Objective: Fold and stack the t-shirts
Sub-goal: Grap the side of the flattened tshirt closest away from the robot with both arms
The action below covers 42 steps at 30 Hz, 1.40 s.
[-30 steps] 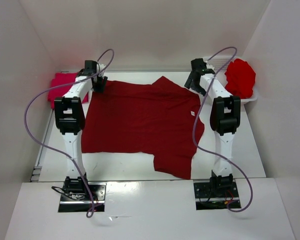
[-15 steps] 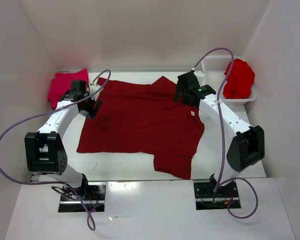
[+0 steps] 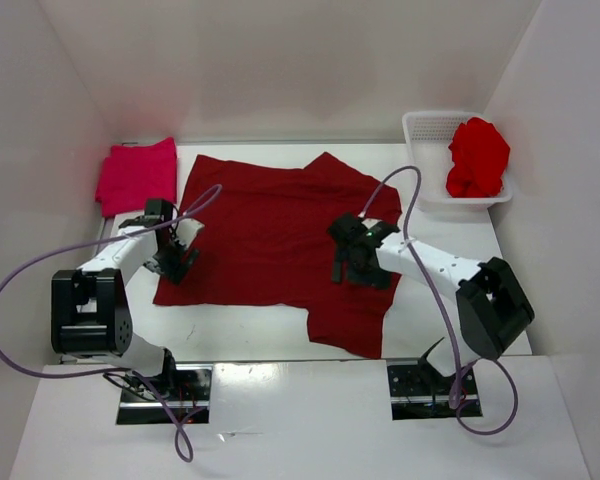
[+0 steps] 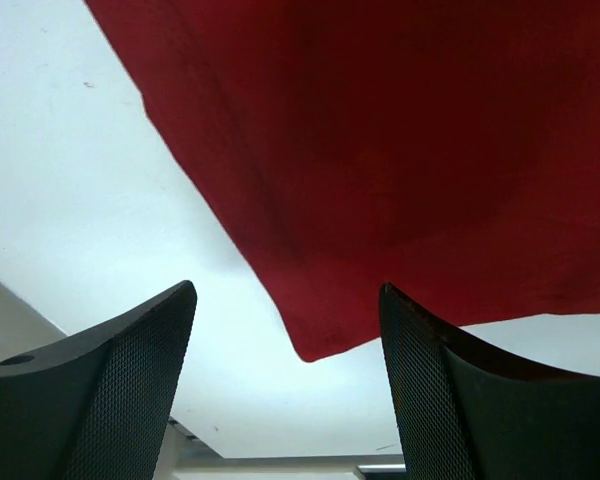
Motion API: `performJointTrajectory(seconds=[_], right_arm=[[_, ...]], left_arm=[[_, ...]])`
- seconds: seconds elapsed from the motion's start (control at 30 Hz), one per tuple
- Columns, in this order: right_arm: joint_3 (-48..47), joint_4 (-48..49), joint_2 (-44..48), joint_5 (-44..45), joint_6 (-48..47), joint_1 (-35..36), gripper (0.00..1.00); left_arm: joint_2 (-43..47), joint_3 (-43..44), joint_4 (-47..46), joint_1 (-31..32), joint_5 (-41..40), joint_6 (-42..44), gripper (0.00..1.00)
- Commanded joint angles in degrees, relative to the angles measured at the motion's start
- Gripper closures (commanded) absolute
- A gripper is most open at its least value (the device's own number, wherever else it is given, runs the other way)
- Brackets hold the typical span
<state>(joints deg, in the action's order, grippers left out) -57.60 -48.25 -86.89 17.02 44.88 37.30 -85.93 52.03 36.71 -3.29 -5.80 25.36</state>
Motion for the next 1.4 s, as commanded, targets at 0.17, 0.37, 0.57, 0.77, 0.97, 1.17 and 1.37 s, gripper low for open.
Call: performJointTrajectory(seconds=[0.17, 0.37, 0.57, 0.77, 0.97, 1.17, 1.37], right_arm=[[2.14, 8.51, -9.77, -3.92, 6.27, 1.11, 0.11], [-3.65, 12.03, -19.80, -4.44, 1.71, -4.07, 0.12], [-11.90, 14.76, -25.78, -4.54, -4.36, -13.65, 0.12], [-25.61, 12.66, -30.09, -3.12, -10.86, -17.26, 0.12], [-18.00, 13.18, -18.25, -4.89, -12.02, -15.95, 0.03], [-8.41, 6.08, -0.14, -2.43, -4.22, -13.31, 0.03], [1.69, 1.84, 6.73, -0.84, 4.68, -11.90, 0.03]], left_arm=[[-7.65, 1.14, -9.63, -0.05, -0.70, -2.78, 0.19], [-13.56, 3.69, -11.48, -0.05, -1.23, -4.71, 0.19], [-15.50, 8.69, -12.71, 1.09, 0.00, -6.02, 0.19], [-17.17, 14.50, -12.71, 1.09, 1.94, -7.25, 0.19], [-8.92, 13.28, -7.09, 1.09, 4.66, -6.74, 0.19], [3.57, 7.40, 0.18, 1.61, 2.73, -2.08, 0.19], [2.01, 2.99, -0.40, 2.15, 1.32, -4.44, 0.19]])
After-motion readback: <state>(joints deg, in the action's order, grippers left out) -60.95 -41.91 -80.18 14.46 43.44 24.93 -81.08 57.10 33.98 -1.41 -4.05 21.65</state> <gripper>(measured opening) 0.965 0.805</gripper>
